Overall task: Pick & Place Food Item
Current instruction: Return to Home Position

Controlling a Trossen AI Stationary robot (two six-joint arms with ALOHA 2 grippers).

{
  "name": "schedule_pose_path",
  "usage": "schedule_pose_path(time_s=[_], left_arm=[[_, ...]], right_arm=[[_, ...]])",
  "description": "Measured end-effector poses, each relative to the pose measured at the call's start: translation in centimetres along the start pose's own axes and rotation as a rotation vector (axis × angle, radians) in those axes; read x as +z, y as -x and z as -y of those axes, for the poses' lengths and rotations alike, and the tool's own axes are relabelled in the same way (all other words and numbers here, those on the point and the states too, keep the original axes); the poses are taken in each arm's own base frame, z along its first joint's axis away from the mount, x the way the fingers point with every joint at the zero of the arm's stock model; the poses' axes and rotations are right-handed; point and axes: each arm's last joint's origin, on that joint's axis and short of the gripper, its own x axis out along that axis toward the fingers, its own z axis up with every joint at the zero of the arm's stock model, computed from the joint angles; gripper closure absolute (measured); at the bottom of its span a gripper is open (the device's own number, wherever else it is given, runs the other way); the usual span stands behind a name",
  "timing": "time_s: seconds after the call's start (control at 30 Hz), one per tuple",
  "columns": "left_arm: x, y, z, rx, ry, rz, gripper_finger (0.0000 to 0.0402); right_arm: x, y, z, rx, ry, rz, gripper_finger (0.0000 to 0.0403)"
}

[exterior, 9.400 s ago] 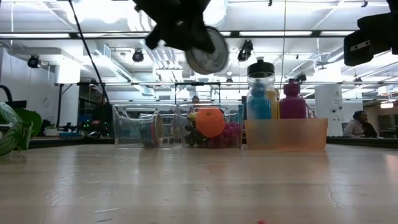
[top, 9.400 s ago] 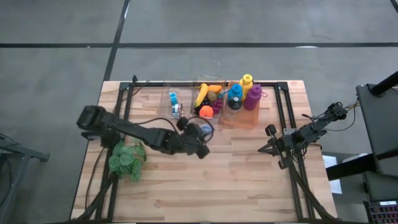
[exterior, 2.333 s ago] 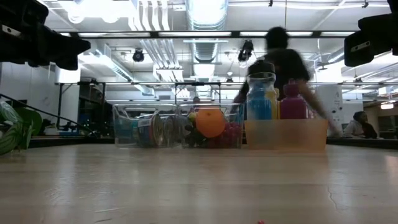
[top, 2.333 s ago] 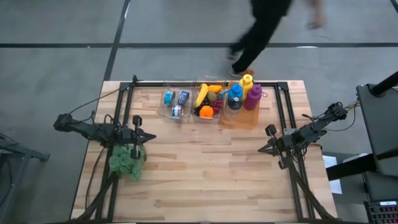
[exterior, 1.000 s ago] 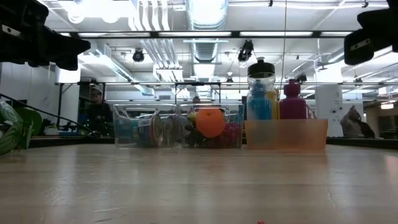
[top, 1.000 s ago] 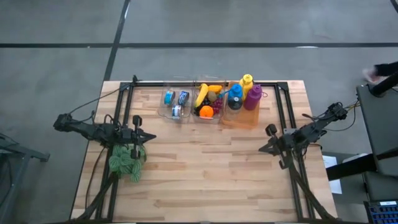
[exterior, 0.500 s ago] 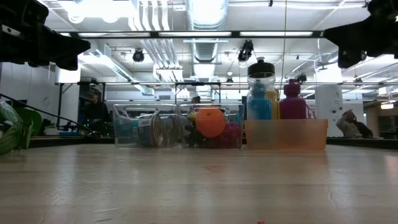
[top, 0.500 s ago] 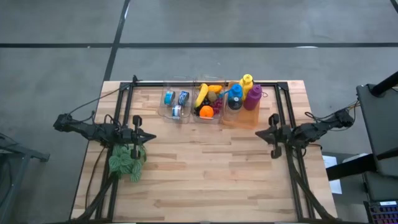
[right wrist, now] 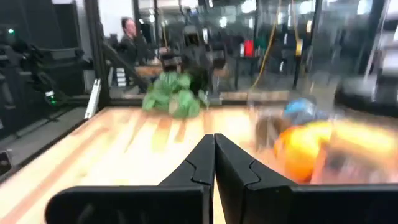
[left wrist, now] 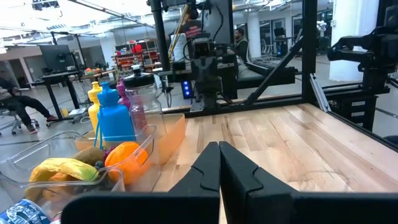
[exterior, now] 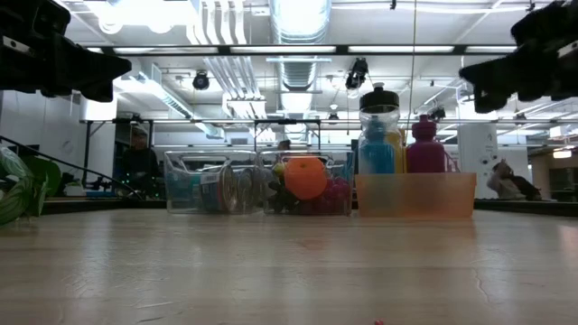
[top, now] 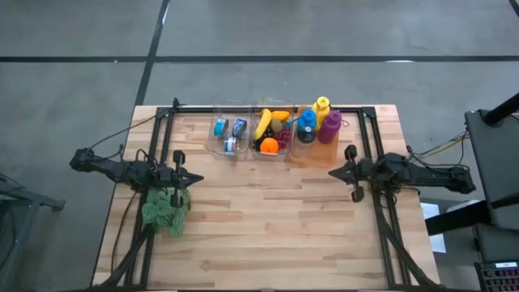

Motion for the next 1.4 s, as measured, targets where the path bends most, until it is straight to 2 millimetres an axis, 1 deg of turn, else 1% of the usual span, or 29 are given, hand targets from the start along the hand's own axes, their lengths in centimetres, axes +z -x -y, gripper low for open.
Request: schedule_pose_path(time_s=[0.07, 0.13, 0.33, 0.47, 1.4], left_arm=[[0.0, 0.0, 0.0, 0.0, 0.0, 0.0, 0.0401], [0.0, 0.0, 0.0, 0.0, 0.0, 0.0, 0.0401], [-0.01, 0.0, 0.0, 0.0, 0.0, -0.001, 0.0401], [0.0, 0.0, 0.0, 0.0, 0.0, -0.001, 0.0401], [0.0, 0.0, 0.0, 0.0, 0.001, 0.0, 0.0401]], right_arm=[[-0.25, -0.01, 0.19, -0.001, -0.089, -0.027, 0.0395], [-0.24, -0.05, 0.13, 0.033, -0.113, -0.03, 0.0395], [-0.04, -0.01, -0.3, 0.181, -0.011, -0.01, 0.0395], [-0.06, -0.02, -0.27, 0.17, 0.025, -0.009, 0.0395], [-0.05, -0.02, -0.27, 0.17, 0.016, -0.01, 0.0395]])
